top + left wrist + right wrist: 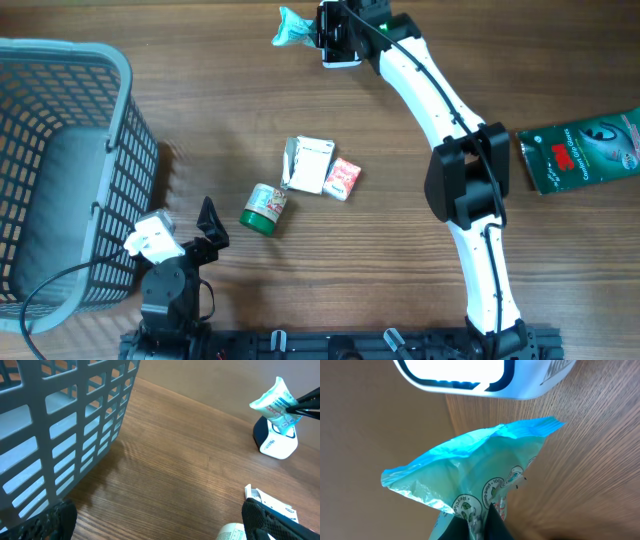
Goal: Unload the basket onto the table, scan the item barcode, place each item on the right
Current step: 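Hold the wipes pack under the scanner, then place it at right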
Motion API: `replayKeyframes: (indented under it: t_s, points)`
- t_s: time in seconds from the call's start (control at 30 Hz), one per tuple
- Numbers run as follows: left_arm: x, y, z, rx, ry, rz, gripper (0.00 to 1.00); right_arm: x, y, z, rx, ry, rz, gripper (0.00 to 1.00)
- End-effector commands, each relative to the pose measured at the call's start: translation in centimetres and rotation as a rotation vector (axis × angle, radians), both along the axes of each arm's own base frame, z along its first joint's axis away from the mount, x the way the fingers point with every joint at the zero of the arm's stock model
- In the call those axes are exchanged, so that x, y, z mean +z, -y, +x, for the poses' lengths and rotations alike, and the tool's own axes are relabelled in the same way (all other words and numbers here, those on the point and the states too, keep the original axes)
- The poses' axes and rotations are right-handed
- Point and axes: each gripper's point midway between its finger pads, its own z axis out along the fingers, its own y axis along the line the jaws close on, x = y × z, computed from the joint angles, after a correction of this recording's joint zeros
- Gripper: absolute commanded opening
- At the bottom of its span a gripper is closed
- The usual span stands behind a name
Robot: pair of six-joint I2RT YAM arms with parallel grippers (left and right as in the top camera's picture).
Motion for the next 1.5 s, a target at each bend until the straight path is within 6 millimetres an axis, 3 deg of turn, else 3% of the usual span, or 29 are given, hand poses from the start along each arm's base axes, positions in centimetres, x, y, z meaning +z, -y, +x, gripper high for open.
replayKeyframes:
  t_s: [0.0,0.2,0.37,0.43,0.67,0.73,0.8,0.93,1.0,1.03,1.07,1.2,1.3,1.4,1.43,1.47]
  points:
    - [0.1,-0.1,0.0,0.007,0.008,-0.007,1.0,0.9,0.7,0.9,-0.093,-0.049,0.092,0.05]
    - [0.1,-0.1,0.0,0.007,0.008,-0.007,1.0,1.6,1.7,3.4,-0.118,0.043,0.128,0.05]
    - [0.1,-0.1,0.0,0.007,0.008,-0.007,1.0,-3.2,-0.5,3.6,-0.019,0.006,0.196,0.05]
    - [0.1,-0.1,0.0,0.007,0.008,-0.007,1.0,-4.1,-0.7,3.3,-0.005,-0.02,0.199,0.05]
    - [0.1,-0.1,0.0,0.007,0.008,-0.007,1.0,-2.5,-1.0,3.4,0.039,0.01,0.249,0.04]
    - [0.1,-0.1,0.0,0.007,0.008,-0.007,1.0,-1.9,-1.0,3.2,0.067,0.012,0.268,0.05]
    - [0.1,-0.1,0.0,0.007,0.008,-0.007,1.0,0.0,-0.5,3.3,0.125,0.081,0.256,0.05]
    - [0.1,-0.1,0.0,0.007,0.008,-0.007,1.0,7.3,1.8,3.7,0.188,0.334,0.136,0.05]
    - [0.1,-0.1,0.0,0.007,0.008,-0.007,1.0,9.9,3.3,3.6,0.18,0.407,0.05,0.05]
    - [0.1,-0.1,0.0,0.007,0.008,-0.007,1.0,11.5,5.6,3.4,0.157,0.454,-0.079,0.05]
    - [0.1,-0.1,0.0,0.007,0.008,-0.007,1.0,11.8,8.4,2.9,0.109,0.432,-0.208,0.05]
    - [0.1,-0.1,0.0,0.007,0.008,-0.007,1.0,12.1,23.4,-2.8,-0.199,0.132,-0.628,0.05]
    - [0.1,-0.1,0.0,0.007,0.008,-0.007,1.0,9.4,34.2,-8.4,-0.301,-0.166,-0.888,0.05]
    - [0.1,-0.1,0.0,0.007,0.008,-0.007,1.0,6.5,41.2,-12.5,-0.369,-0.403,-1.021,0.05]
    - [0.1,-0.1,0.0,0.007,0.008,-0.007,1.0,4.9,44.7,-14.1,-0.413,-0.499,-1.089,0.04]
    - [0.1,-0.1,0.0,0.007,0.008,-0.007,1.0,3.8,46.9,-15.0,-0.442,-0.553,-1.123,0.05]
